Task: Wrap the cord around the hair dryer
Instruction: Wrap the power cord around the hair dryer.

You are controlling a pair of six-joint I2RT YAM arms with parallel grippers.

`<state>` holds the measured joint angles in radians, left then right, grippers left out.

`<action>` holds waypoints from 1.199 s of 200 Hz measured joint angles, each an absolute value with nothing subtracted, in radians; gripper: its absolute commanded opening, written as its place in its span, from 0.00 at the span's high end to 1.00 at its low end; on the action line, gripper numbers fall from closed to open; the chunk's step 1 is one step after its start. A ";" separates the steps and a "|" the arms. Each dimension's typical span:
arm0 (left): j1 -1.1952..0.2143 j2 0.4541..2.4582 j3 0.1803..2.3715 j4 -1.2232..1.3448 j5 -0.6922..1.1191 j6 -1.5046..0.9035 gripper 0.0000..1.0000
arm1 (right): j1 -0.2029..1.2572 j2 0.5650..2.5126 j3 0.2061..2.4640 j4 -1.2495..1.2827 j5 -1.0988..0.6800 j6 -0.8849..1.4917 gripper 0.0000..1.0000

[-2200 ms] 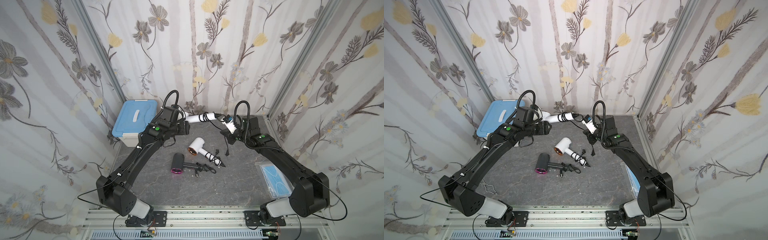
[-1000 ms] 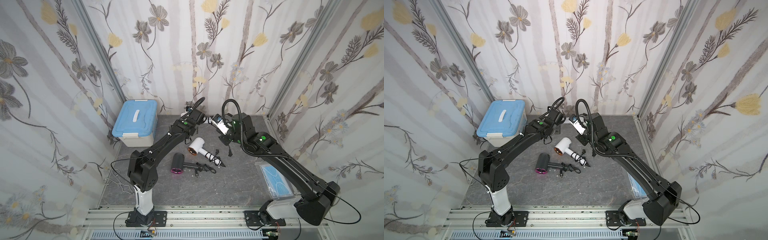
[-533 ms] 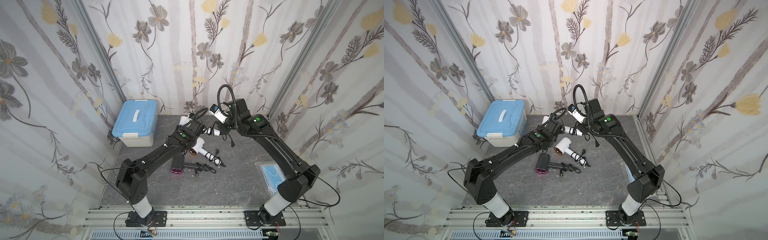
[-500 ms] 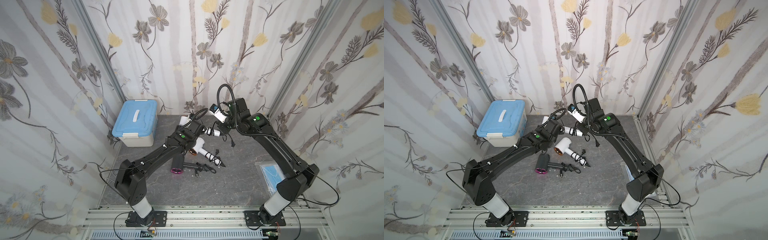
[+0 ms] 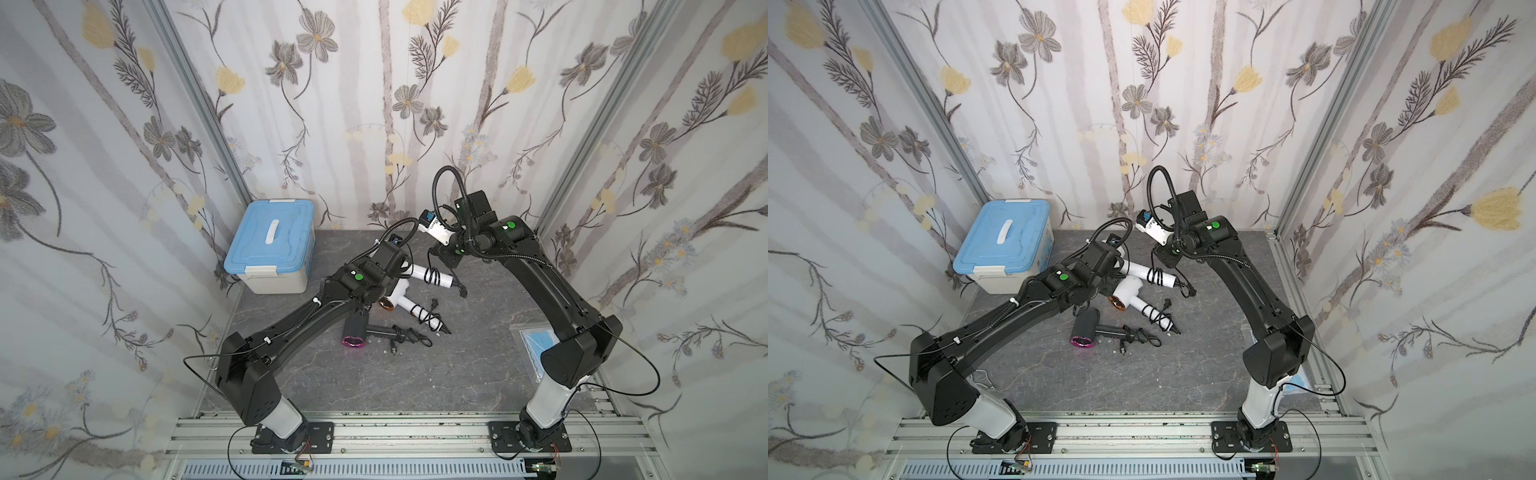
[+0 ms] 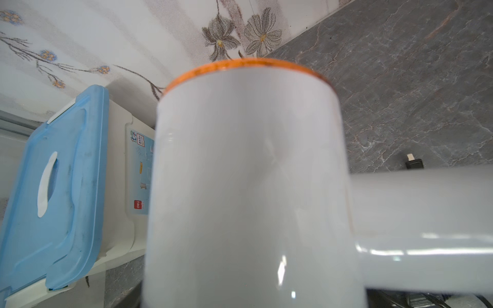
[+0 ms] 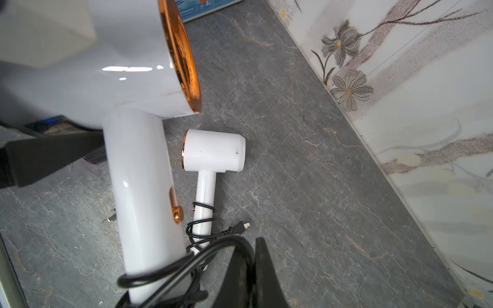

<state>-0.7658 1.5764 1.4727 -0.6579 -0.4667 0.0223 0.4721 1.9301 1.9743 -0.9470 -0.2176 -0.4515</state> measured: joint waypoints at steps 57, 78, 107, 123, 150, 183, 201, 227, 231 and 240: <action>-0.744 1.559 1.485 -0.695 -0.338 -0.025 1.00 | 0.413 1.957 1.934 -0.941 -0.300 -0.431 1.00; -0.706 1.532 1.507 -0.734 -0.285 -0.050 1.00 | 0.379 1.950 1.874 -0.897 -0.396 -0.421 0.96; -0.686 1.510 1.578 -0.799 -0.239 -0.079 1.00 | 0.342 1.912 1.810 -0.817 -0.544 -0.415 0.89; -0.686 1.491 1.616 -0.823 -0.208 -0.099 1.00 | 0.326 1.885 1.778 -0.768 -0.611 -0.402 0.81; -0.688 1.443 1.655 -0.816 -0.134 -0.148 1.00 | 0.285 1.849 1.709 -0.706 -0.705 -0.382 0.66; -0.688 1.439 1.747 -0.822 -0.108 -0.178 1.00 | 0.237 1.807 1.652 -0.651 -0.825 -0.357 0.50; -0.688 1.452 1.793 -0.823 -0.103 -0.186 1.00 | 0.213 1.788 1.631 -0.610 -0.865 -0.331 0.45; -0.688 1.471 1.820 -0.834 -0.103 -0.207 1.00 | 0.190 1.755 1.569 -0.550 -0.895 -0.299 0.45; -0.688 1.472 1.822 -0.836 -0.103 -0.209 1.00 | 0.189 1.749 1.555 -0.539 -0.899 -0.292 0.45; -0.688 1.474 1.826 -0.838 -0.103 -0.218 1.00 | 0.189 1.737 1.523 -0.522 -0.905 -0.281 0.44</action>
<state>-0.6884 1.4738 1.8259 -0.8383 -0.1028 -0.2176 0.1890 1.7367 1.5234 -0.5220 -0.9047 -0.2813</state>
